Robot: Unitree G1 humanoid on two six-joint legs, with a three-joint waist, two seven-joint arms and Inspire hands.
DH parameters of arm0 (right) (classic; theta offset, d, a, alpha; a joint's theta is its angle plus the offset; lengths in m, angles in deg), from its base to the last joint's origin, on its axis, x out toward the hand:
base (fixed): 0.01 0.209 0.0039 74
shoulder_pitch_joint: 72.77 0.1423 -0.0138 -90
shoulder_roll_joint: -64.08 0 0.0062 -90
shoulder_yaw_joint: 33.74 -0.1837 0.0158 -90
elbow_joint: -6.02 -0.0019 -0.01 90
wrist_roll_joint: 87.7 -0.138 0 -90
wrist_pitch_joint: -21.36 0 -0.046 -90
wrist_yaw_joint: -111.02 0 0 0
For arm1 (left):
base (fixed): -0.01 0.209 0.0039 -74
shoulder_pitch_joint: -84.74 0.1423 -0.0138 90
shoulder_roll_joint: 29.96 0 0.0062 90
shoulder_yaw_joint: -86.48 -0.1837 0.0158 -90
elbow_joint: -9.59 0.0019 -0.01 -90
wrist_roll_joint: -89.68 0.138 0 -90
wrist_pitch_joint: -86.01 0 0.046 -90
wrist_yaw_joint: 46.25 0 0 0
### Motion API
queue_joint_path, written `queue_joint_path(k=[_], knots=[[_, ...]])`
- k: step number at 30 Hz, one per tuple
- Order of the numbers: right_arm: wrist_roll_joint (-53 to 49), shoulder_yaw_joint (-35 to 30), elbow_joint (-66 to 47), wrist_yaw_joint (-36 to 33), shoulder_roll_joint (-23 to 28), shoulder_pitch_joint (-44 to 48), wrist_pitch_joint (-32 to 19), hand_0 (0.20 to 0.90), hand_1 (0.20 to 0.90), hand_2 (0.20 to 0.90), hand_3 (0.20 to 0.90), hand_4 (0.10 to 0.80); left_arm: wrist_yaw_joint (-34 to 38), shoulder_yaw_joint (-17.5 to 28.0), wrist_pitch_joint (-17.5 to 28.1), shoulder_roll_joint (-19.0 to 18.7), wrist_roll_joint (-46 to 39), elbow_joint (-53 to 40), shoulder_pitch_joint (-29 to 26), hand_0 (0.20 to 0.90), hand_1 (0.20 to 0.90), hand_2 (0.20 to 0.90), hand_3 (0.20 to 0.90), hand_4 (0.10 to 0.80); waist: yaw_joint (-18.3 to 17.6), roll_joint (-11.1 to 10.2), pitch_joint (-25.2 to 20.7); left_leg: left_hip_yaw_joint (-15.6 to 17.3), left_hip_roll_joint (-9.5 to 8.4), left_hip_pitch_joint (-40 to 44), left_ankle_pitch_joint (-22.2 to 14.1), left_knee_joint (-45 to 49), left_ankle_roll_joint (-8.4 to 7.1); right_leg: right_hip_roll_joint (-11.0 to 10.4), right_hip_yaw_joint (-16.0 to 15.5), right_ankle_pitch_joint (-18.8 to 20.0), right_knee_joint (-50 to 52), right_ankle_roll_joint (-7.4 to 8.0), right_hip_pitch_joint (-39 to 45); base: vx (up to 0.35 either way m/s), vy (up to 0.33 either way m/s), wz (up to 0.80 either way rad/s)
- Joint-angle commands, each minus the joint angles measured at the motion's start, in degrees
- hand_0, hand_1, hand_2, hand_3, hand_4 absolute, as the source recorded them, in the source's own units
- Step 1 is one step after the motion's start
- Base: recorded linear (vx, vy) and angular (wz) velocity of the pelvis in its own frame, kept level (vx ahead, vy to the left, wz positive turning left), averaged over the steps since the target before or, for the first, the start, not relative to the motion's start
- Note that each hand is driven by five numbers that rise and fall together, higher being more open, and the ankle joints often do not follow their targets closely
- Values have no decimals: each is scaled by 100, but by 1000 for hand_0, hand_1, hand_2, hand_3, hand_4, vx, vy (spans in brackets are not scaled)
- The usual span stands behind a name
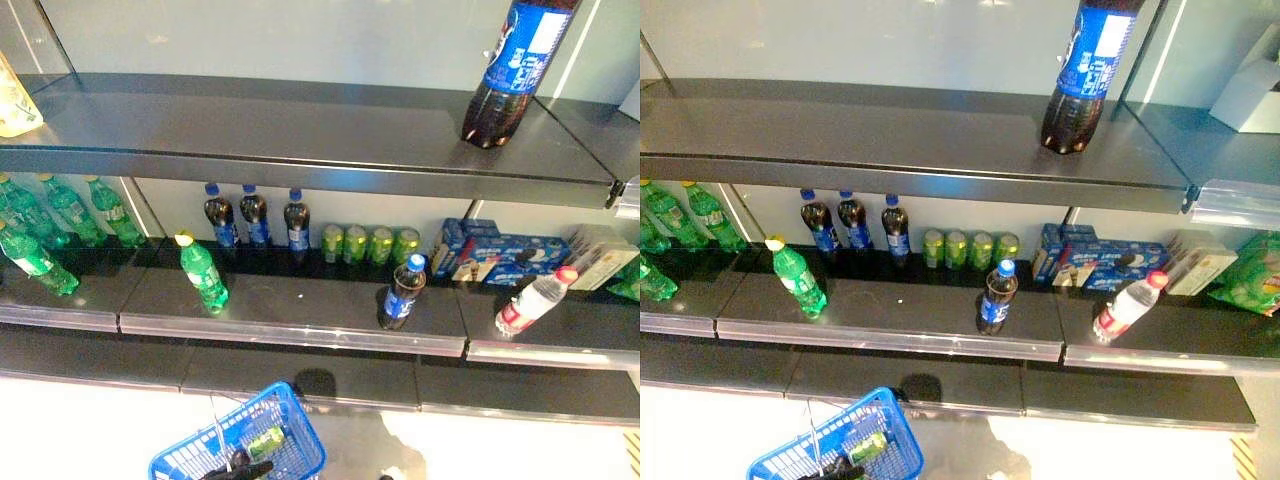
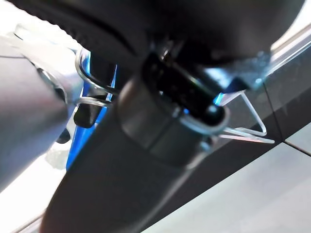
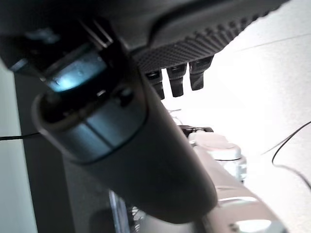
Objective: Pick up the drink and place into the basket.
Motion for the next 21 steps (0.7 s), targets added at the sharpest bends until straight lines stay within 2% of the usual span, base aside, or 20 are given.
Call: queue_joint_path(k=[1, 7, 8, 10, 13, 15, 17, 21], knots=[[3, -58, 138, -23, 97, 211, 25, 900, 900, 900, 900, 800, -499, 209, 527, -50, -240, -443, -412, 300, 300, 300, 200, 100, 93, 145, 14, -327, -120, -11, -97, 53, 113, -67, -108, 108, 286, 128, 87, 46, -40, 13], [-84, 145, 79, 31, 194, 365, 79, 900, 900, 900, 900, 800, -386, 34, 493, -46, -403, -512, -598, 300, 300, 300, 200, 100, 142, 155, 345, -302, 40, -319, 82, 19, -2, -70, -205, 235, 160, 146, -246, -52, -43, 3], [-107, 161, 86, 21, 203, 405, 78, 900, 900, 900, 900, 800, -370, 12, 493, -43, -420, -516, -636, 300, 300, 300, 200, 100, 151, 159, 372, -296, 53, -378, 104, 16, -10, -72, -212, 259, 153, 146, -310, -339, -67, -2], [-263, 270, 115, -50, 264, 719, 57, 900, 900, 900, 900, 800, -267, -108, 523, -36, -589, -558, -931, 300, 300, 300, 200, 100, 179, 170, 740, -279, 91, -728, 244, -15, -48, -75, -240, 456, 44, 169, -656, -373, -67, -2], [-373, 333, 156, -168, 315, 1006, 60, 900, 900, 900, 900, 800, -228, -141, 535, -8, -657, -540, -1169, 300, 300, 300, 200, 100, 198, 193, 1020, -331, 62, -1074, 313, -15, -30, -54, -213, 525, 53, 177, -1010, -265, -31, 0], [-322, 295, 108, -231, 365, 1098, -5, 900, 900, 900, 900, 800, -333, -158, 577, -3, -683, -521, -1186, 300, 300, 300, 200, 100, 242, 221, 1238, -558, -32, -1368, 338, 180, 47, -51, -82, 379, 437, 152, -1382, -205, -5, -1], [-372, 309, 49, -280, 396, 1121, -25, 900, 900, 900, 900, 800, -327, -173, 574, -31, -685, -547, -1204, 300, 300, 300, 200, 100, 252, 224, 1348, -638, -15, -1647, 315, 495, 50, -55, -38, 258, 777, 114, -1612, -179, -24, -3], [-640, 381, -100, -229, 545, 1226, -451, 900, 900, 900, 900, 800, -247, -296, 584, -174, -957, -713, -1379, 300, 300, 300, 200, 100, 205, 188, 1745, -790, 89, -2386, 196, 1475, 6, -43, 34, 3, 1564, -37, -2219, -210, -59, -9]])
